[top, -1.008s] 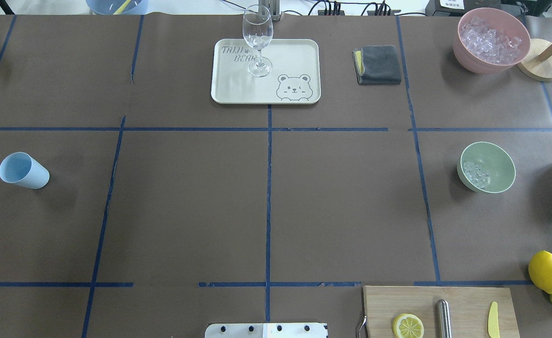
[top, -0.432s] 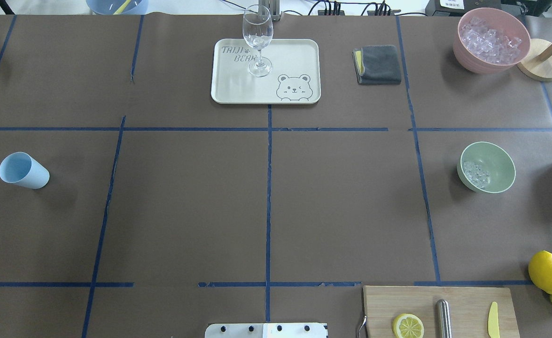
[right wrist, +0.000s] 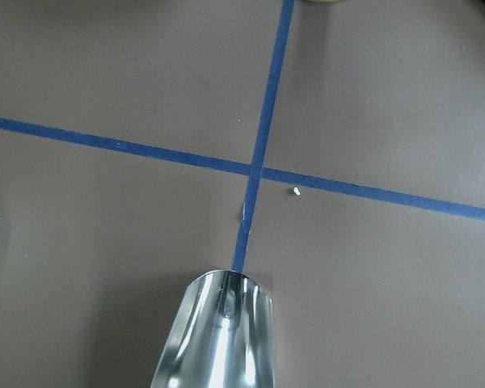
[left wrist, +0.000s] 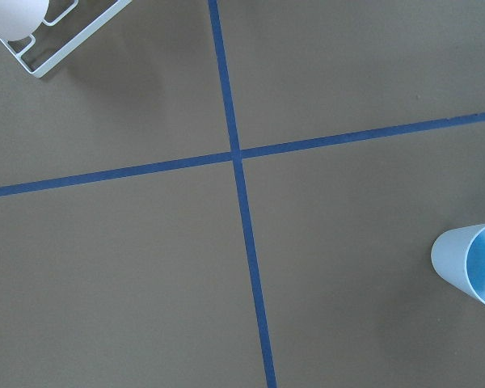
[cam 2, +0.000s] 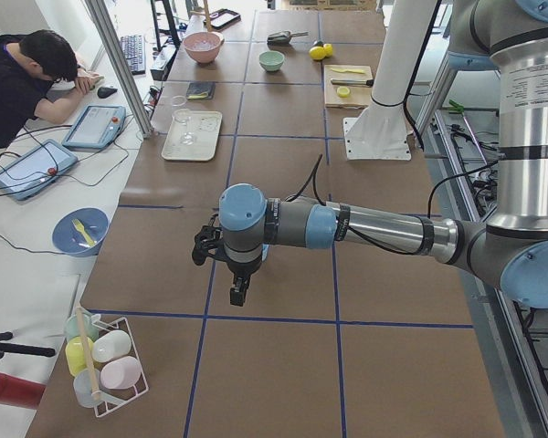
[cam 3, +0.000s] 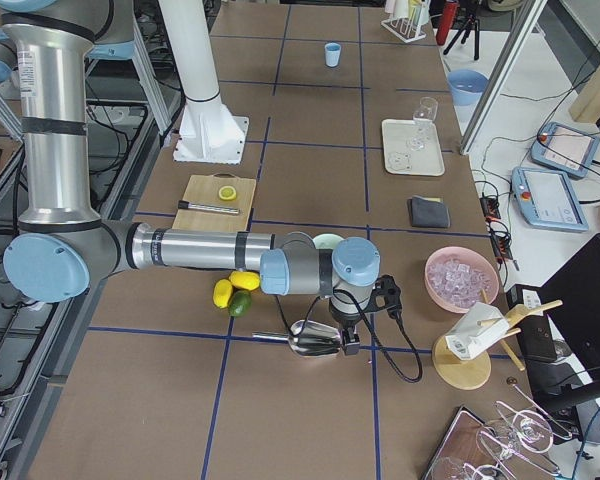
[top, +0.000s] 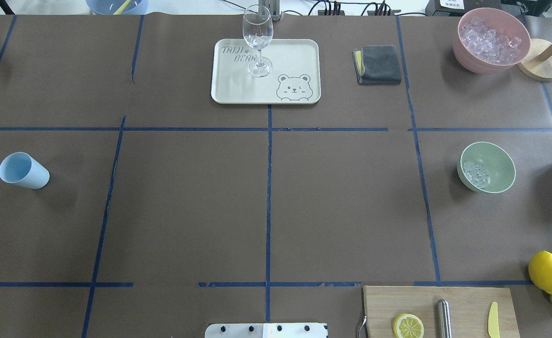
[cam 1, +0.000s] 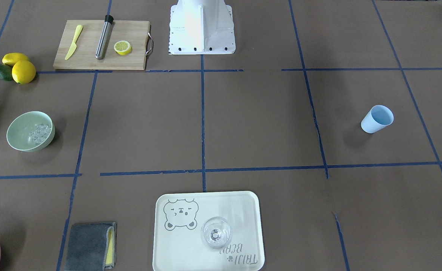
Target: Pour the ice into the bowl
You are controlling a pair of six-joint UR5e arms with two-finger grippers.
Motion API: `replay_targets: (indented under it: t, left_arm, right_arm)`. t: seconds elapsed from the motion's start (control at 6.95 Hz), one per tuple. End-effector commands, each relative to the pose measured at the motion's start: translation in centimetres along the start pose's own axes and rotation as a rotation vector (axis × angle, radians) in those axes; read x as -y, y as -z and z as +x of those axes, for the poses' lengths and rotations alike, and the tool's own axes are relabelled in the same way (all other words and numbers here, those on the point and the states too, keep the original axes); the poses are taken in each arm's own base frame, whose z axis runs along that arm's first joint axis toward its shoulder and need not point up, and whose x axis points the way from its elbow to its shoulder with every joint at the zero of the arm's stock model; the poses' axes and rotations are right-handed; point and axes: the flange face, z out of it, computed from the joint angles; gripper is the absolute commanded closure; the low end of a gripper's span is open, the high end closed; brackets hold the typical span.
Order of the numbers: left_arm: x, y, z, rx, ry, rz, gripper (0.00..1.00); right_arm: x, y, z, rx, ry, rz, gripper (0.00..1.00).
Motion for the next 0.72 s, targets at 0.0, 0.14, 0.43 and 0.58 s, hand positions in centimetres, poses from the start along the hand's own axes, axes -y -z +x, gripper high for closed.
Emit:
replay_targets:
  t: [0.0,0.14,0.43,0.58]
  left_arm:
    - [-0.2,-0.1,-0.1,-0.001,0.002,0.0,0.0]
    - [-0.2,-0.1,-0.2,0.001,0.003,-0.001,0.0]
    - [-0.5,-0.3,-0.4,0.0,0.009,-0.007,0.0]
    - [-0.6,-0.4,-0.4,-0.002,0.012,-0.01,0.0]
  right_arm:
    - [-0.3,-0.6,-0.2,0.052,-0.019,-0.017,0.0]
    - [-1.0,-1.9,0.2,0.048,-0.021,-0.044,0.0]
    - [-3.4,-2.4,0.7,0.029,-0.016,-0.051,0.0]
    - [-3.1,-1.9,0.1,0.033,0.0,-0.034,0.0]
